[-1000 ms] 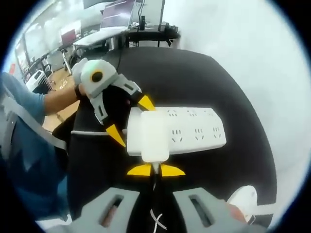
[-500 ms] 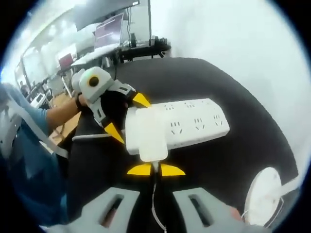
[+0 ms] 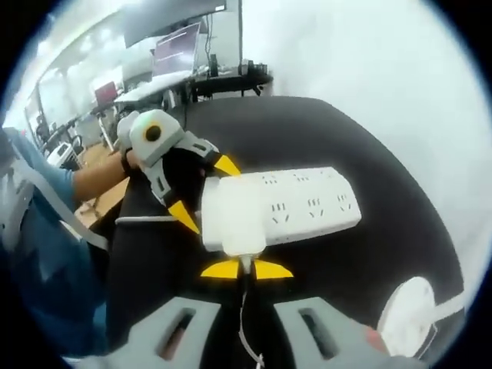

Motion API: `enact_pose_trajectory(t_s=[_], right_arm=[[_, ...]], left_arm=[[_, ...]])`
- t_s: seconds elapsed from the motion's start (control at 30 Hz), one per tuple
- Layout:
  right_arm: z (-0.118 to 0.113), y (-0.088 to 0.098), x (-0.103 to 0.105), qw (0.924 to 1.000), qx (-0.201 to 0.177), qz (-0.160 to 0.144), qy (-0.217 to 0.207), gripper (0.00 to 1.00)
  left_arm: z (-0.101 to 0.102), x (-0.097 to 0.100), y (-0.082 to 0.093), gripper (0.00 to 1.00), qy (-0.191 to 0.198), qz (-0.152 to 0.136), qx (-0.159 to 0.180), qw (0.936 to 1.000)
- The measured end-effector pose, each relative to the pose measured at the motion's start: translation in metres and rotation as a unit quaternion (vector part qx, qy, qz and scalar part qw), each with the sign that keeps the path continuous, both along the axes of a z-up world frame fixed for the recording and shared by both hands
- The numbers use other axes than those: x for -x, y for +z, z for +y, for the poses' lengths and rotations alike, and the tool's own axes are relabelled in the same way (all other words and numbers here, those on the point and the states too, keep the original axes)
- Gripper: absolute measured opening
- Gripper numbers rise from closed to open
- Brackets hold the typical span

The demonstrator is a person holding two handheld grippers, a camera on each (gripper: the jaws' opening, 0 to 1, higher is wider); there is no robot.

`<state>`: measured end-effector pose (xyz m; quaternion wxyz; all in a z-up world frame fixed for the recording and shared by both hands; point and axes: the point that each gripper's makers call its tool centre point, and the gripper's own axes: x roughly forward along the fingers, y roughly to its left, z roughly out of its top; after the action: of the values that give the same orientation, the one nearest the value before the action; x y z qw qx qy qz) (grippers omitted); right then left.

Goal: Insert the desk lamp plug into the socket, turn on the power strip switch, turn on the lamp switch, then turn off the lamp switch, turn off the power strip switch, and remove the plug from the socket.

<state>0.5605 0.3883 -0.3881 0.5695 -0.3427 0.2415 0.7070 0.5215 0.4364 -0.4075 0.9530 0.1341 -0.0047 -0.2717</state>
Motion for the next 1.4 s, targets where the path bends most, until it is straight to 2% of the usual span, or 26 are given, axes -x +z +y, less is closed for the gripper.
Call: enact_pose_trajectory(t_s=[0.07,0.17,0.27,0.4,0.5,0.7,0.9,1.03,1.17,1.27,1.4], right_arm=[[0.002,0.002,0.001,0.9995,0.017,-0.024,0.010,0.05],[0.007,0.009,0.004,0.9992,0.022,-0.032,0.012,0.05],[0.006,0.010,0.003,0.9995,0.018,-0.026,0.006,0.05],[0.000,0.002,0.000,0.9999,-0.007,0.003,-0.014,0.05],[-0.003,-0.002,-0.001,0.9989,-0.026,0.027,-0.026,0.05],[-0.007,-0.010,-0.003,0.9980,-0.035,0.037,-0.036,0.05],[-0.010,-0.017,-0.004,0.9979,-0.040,0.027,-0.044,0.05],[-0.012,-0.019,-0.004,0.9971,-0.046,0.035,-0.049,0.05],[-0.010,-0.015,-0.003,0.9974,-0.044,0.036,-0.044,0.05],[-0.008,-0.012,-0.002,0.9987,-0.028,0.021,-0.038,0.05],[-0.005,0.000,0.000,0.9991,-0.027,0.011,-0.030,0.05]], left_arm=[[-0.002,0.000,0.000,0.42,0.001,0.000,0.000,1.0000],[-0.010,0.002,0.003,0.42,0.003,-0.001,0.000,1.0000],[-0.013,0.002,0.004,0.42,0.004,-0.003,0.000,1.0000],[-0.015,0.003,0.004,0.42,0.003,-0.003,-0.001,1.0000],[-0.007,0.002,0.002,0.42,0.002,-0.004,0.000,1.0000],[0.007,0.001,-0.001,0.41,0.002,-0.004,0.001,1.0000],[0.007,0.001,-0.001,0.41,0.001,-0.006,-0.001,1.0000],[0.004,0.001,0.000,0.41,0.001,-0.008,-0.002,1.0000],[0.003,0.001,0.000,0.41,0.001,-0.007,-0.003,1.0000],[0.004,0.001,-0.001,0.41,0.001,-0.005,-0.003,1.0000],[0.001,0.001,-0.001,0.41,0.001,-0.004,-0.003,1.0000]])
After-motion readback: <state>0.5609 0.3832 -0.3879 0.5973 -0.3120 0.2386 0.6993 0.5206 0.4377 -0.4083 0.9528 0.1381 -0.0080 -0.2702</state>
